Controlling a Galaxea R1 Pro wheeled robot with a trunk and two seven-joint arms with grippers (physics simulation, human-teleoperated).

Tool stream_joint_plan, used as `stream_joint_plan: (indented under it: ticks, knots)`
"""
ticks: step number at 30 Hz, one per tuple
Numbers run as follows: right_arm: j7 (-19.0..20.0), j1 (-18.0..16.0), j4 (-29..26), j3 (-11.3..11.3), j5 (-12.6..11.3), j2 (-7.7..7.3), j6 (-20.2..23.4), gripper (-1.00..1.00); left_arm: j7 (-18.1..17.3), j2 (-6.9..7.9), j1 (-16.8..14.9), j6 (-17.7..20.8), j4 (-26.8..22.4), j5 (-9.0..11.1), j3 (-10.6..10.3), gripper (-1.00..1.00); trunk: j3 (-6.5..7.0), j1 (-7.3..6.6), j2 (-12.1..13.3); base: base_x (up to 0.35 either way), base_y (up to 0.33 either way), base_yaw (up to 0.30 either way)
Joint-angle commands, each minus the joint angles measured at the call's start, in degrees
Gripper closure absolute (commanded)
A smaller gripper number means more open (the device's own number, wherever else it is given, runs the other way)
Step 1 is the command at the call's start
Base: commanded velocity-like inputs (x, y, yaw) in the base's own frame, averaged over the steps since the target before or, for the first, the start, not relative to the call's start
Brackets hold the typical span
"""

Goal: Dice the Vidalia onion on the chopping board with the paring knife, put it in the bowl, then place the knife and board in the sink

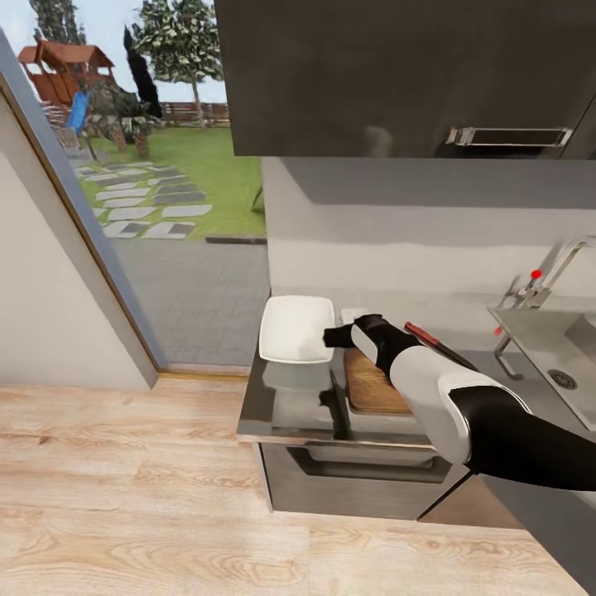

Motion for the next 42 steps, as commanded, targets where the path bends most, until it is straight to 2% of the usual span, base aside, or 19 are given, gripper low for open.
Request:
stream_joint_plan:
  ticks: [1,2,7,24,36,42]
  knots:
    - [0.00,-0.04,-0.12,0.10,-1.51,-0.01,0.86,1.00,-0.27,0.01,-0.08,-0.07,0.15,0.46,-0.32,-1.00,-0.13,0.03,-0.11,0.000,0.000,0.000]
    - [-0.03,-0.04,-0.15,0.12,-2.96,-0.01,1.34,1.00,-0.27,0.01,-0.08,-0.07,0.15,0.46,-0.32,-1.00,-0.18,0.03,-0.11,0.000,0.000,0.000]
    - [-0.06,-0.04,-0.19,0.14,-4.60,-0.01,1.80,1.00,-0.27,0.01,-0.08,-0.07,0.15,0.46,-0.32,-1.00,-0.49,0.03,-0.11,0.000,0.000,0.000]
    - [-0.24,-0.04,-0.20,0.21,-4.69,-0.01,1.83,1.00,-0.27,0.03,-0.08,-0.07,0.15,0.46,-0.32,-1.00,-1.77,0.03,-0.11,0.000,0.000,0.000]
    - [-0.59,-0.04,-0.21,0.36,-4.45,0.19,1.83,1.00,-0.27,0.03,-0.08,-0.07,0.15,0.46,-0.32,-1.00,-1.85,0.03,-0.11,0.000,0.000,0.000]
    - [-3.49,-0.04,-0.21,0.40,-4.43,0.44,1.83,1.00,-0.27,0.02,-0.08,-0.07,0.15,0.46,-0.32,-1.00,-1.85,0.03,-0.11,0.000,0.000,0.000]
